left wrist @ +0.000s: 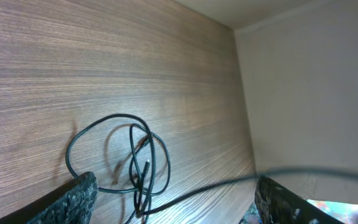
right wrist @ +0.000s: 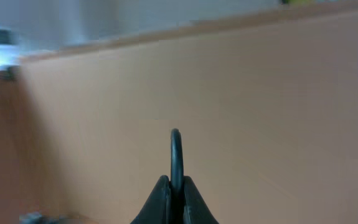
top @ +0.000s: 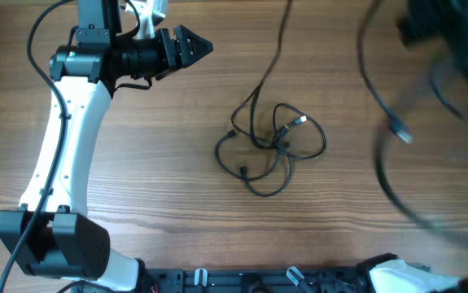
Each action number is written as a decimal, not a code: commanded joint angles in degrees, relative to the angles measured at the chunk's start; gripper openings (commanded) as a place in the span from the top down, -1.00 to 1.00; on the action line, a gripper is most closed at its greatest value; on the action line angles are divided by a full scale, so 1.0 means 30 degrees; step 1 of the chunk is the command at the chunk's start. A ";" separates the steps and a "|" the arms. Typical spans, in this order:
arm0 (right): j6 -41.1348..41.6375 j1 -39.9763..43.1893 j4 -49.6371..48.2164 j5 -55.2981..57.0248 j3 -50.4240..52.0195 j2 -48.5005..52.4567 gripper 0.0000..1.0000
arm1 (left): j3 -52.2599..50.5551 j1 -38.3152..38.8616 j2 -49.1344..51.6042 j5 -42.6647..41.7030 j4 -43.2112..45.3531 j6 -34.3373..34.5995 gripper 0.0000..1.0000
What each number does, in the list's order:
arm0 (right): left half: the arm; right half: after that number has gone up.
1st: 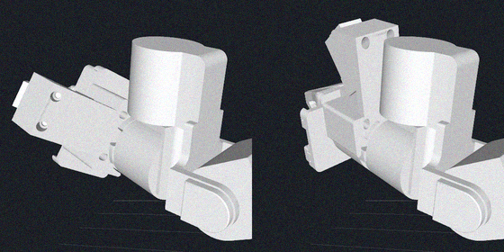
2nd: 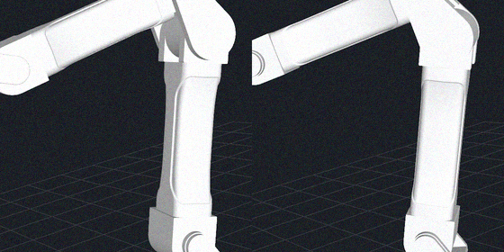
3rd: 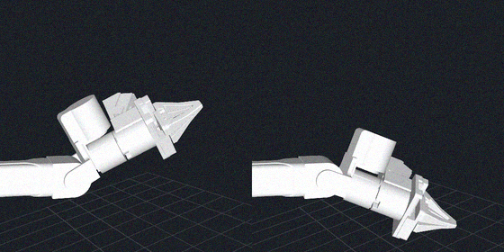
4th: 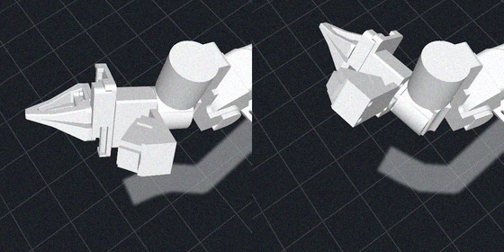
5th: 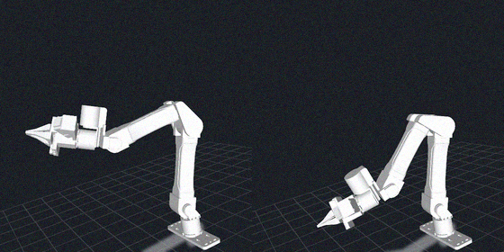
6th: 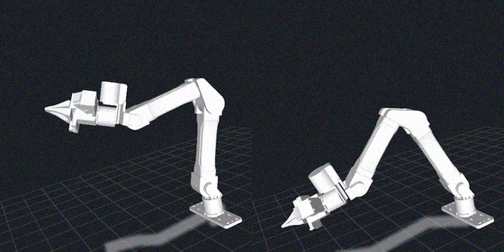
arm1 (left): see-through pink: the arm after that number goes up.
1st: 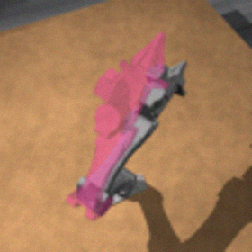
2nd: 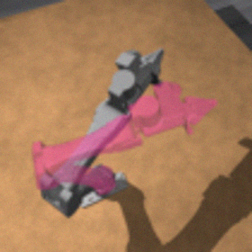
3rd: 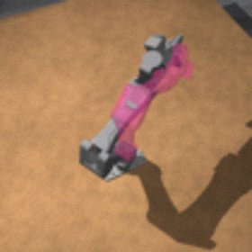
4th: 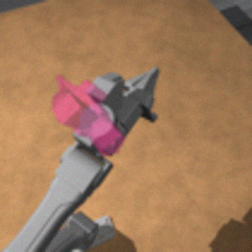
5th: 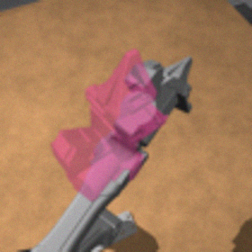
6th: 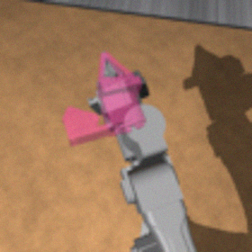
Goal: Untangle cables
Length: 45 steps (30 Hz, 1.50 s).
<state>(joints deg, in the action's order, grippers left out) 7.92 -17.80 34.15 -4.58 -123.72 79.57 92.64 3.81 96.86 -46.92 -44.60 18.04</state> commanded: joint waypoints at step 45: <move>0.1632 1.8972 0.0357 -0.1443 -0.0466 0.6870 0.91 | 0.0102 0.0160 -0.0393 0.2667 -0.0845 -0.0452 -0.65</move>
<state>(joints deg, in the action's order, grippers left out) 10.35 37.67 35.68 -2.17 -124.99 99.57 92.62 4.10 96.84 -40.36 -46.87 18.02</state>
